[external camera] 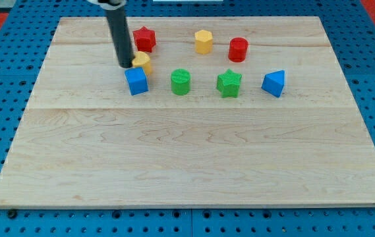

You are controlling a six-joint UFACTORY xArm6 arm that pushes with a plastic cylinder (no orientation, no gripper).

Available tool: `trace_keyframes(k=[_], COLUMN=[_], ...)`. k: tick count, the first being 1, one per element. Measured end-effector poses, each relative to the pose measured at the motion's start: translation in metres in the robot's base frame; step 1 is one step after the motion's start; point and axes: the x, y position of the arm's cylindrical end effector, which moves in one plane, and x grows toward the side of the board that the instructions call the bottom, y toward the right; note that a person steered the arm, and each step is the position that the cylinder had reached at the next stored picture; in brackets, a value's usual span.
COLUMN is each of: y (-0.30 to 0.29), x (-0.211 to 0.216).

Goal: Move red star on top right to blue cube

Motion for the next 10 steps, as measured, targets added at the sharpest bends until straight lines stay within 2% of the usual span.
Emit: trace_keyframes(k=[1,2,4,5,6,7,8,10], y=[0.067,0.023,-0.001,-0.051,-0.054,-0.022,0.029,0.038], x=[0.0,-0.007,-0.012,-0.03,-0.105,-0.121,-0.075,-0.039])
